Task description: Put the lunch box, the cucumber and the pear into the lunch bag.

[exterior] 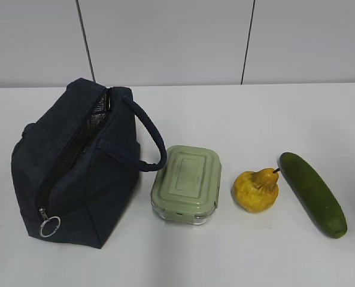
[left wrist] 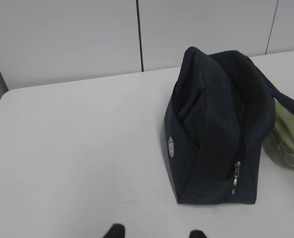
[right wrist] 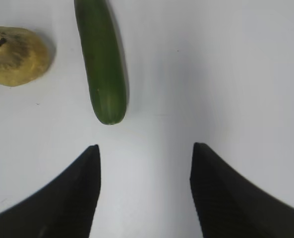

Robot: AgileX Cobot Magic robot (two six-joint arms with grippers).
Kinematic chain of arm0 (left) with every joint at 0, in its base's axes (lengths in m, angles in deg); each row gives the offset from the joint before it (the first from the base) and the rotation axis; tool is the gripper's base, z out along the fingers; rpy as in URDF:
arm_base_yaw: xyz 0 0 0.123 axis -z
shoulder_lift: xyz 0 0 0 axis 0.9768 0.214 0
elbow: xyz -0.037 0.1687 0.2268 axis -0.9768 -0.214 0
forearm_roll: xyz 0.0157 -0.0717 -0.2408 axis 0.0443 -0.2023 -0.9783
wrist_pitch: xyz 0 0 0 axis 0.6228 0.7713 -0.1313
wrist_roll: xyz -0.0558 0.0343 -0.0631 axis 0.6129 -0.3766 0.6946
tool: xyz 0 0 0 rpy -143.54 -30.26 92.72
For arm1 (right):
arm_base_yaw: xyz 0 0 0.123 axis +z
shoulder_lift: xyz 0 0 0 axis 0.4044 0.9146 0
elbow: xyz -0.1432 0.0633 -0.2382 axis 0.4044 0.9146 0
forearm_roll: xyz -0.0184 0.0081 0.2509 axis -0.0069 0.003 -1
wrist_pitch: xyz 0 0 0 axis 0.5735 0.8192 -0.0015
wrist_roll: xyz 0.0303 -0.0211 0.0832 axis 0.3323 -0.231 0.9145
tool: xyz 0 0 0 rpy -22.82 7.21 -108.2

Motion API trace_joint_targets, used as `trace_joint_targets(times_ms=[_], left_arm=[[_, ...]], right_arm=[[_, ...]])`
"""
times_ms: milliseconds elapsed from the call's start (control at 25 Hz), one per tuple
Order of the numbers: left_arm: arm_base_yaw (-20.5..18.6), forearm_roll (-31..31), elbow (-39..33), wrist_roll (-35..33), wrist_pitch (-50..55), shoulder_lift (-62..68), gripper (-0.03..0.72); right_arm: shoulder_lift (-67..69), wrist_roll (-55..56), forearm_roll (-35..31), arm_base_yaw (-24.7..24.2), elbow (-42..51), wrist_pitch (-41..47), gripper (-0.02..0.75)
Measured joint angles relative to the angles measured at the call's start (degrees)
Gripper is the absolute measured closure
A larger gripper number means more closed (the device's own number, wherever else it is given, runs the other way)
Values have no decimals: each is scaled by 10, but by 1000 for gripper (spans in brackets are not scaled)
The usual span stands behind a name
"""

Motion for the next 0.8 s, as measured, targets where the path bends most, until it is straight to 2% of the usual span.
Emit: trace_joint_targets(times_ms=[200,360,800], left_arm=[[0,0,0,0,0,0,447],[0,0,0,0,0,0,447],[0,0,0,0,0,0,447]], right_arm=[[208,-58,-54,0,-110,9,272],[330,-83,-81,0,-177,18,214],[452,-117,-116,0,-211,6,204]])
